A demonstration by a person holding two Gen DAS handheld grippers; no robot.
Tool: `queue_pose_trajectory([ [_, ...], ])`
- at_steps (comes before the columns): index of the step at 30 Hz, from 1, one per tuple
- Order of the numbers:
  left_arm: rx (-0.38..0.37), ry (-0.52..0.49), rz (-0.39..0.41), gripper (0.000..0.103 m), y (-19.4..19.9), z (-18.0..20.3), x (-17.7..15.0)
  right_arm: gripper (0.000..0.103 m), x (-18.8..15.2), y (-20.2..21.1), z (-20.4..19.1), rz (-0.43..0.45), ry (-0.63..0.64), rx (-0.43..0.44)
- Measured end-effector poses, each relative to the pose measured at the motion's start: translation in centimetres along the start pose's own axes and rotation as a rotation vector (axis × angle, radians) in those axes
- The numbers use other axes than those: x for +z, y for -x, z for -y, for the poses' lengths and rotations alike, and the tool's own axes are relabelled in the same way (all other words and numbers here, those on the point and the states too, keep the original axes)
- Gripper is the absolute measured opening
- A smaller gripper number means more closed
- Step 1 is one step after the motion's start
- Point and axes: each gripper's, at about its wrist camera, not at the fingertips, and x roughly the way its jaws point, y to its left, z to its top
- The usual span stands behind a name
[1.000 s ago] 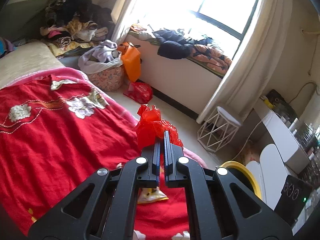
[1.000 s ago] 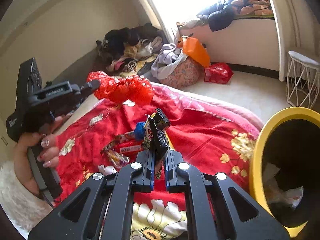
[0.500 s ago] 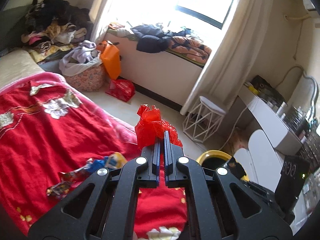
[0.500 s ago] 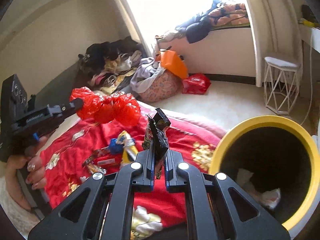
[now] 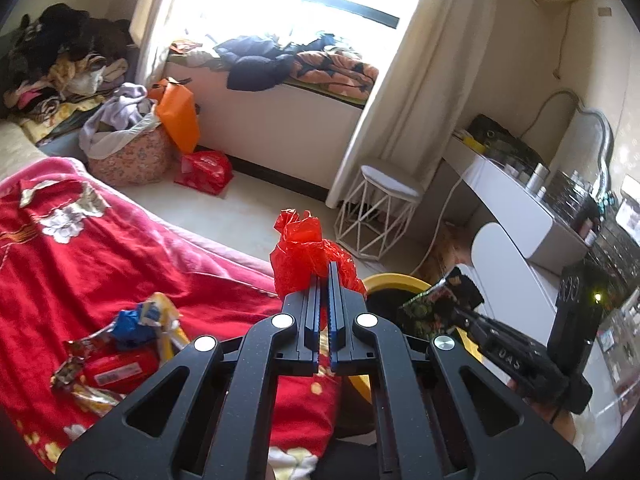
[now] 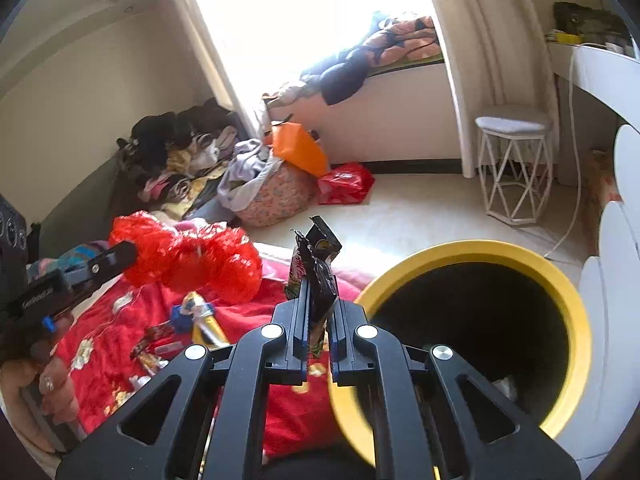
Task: Collect trash
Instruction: 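Lift the red plastic bag and dark snack wrapper and carry both over the bin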
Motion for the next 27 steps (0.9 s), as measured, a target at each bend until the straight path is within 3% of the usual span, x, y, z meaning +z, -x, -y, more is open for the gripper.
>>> queue_pose_trajectory([
  [27, -0.090, -0.142, -0.123, 0.001, -5.0, 7.9, -3.0, 0.007, -0.4, 1.8, 8.0, 0.037, -0.116, -0.171],
])
